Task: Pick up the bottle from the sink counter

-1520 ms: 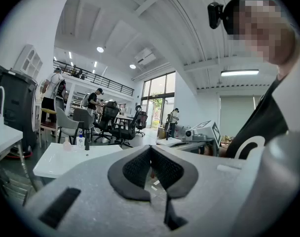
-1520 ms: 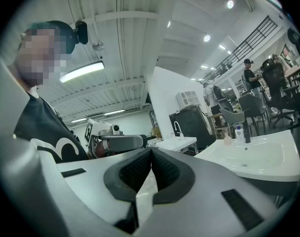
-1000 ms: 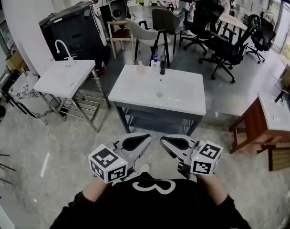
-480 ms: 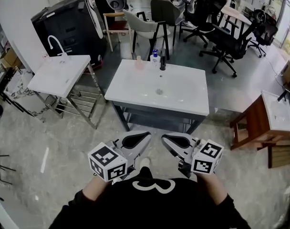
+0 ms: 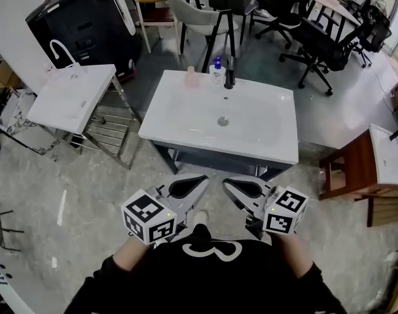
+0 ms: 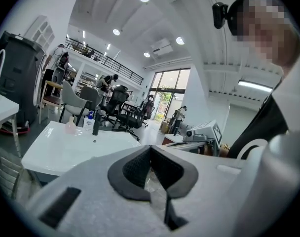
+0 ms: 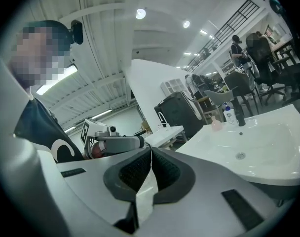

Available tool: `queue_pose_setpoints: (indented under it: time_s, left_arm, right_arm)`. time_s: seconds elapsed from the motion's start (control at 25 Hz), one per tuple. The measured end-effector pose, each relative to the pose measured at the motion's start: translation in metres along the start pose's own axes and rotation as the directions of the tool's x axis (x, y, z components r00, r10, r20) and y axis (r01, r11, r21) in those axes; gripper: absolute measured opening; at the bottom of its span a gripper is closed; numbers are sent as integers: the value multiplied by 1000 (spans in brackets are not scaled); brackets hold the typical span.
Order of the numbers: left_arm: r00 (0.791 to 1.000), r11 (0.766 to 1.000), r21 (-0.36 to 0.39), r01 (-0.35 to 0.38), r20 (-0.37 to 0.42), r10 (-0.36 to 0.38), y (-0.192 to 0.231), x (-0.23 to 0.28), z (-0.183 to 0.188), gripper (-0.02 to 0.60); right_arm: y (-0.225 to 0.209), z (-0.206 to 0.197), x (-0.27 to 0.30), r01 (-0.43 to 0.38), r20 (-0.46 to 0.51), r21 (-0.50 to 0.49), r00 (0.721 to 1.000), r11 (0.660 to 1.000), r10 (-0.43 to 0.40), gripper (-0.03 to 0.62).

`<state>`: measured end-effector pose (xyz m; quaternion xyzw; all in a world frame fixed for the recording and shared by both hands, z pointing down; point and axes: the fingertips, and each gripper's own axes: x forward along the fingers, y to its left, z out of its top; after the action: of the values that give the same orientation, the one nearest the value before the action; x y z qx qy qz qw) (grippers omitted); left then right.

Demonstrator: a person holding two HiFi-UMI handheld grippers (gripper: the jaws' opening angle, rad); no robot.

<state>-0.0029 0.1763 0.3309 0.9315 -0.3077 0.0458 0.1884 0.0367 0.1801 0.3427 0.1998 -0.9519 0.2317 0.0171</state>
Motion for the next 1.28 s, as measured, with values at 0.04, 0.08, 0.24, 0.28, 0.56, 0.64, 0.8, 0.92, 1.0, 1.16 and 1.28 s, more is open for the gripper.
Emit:
queue_pose_setpoints:
  time_s: [0.04, 0.08, 0.24, 0.28, 0.56, 0.64, 0.8, 0.92, 1.0, 1.16, 1.28]
  left_arm:
    - [1000, 1000, -6, 4, -3, -4, 10, 4, 2, 15]
    - [1000, 1000, -10, 8, -6, -8, 19, 7, 4, 15]
    - [1000, 1000, -13, 21, -15, -21, 53, 23, 15, 15]
    - [1000, 1000, -12, 23, -16, -23, 62, 26, 19, 15]
    - [999, 999, -22, 33, -7, -34, 114, 38, 37, 15]
    - [999, 999, -15, 37, -5, -37, 124, 39, 41, 15]
    - [999, 1000, -3, 31, -7, -31, 134, 39, 46, 15]
    - [1000, 1000, -3, 17, -5, -17, 142, 40, 50, 15]
    - [1000, 1000, -3, 3, -1, -3, 148, 42, 52, 15]
    - [1000, 1000, -11, -21, -2, 21, 159, 55, 56, 15]
    - [999, 999, -18, -39, -10, 39, 170, 69, 61, 15]
  right_arm:
    - [-9, 3, 7, 6, -1, 7, 1000, 1000, -6, 15]
    - [-16, 6, 14, 9, 0, 12, 1000, 1000, -9, 14]
    - [-43, 21, 38, 16, -3, 21, 1000, 1000, -16, 15]
    - [-50, 24, 43, 20, -5, 24, 1000, 1000, -20, 14]
    - [-87, 41, 78, 51, -13, 38, 999, 998, -51, 14]
    - [-91, 46, 85, 55, -11, 28, 998, 998, -55, 15]
    - [-94, 53, 93, 54, 0, 19, 999, 998, -54, 14]
    - [-98, 57, 97, 43, 3, 18, 999, 999, -43, 15]
    - [-104, 61, 101, 32, 8, 16, 999, 999, -32, 14]
    - [-121, 68, 105, 6, 7, 21, 1000, 1000, -7, 14]
    - [-139, 77, 109, -15, 9, 28, 1000, 999, 15, 15]
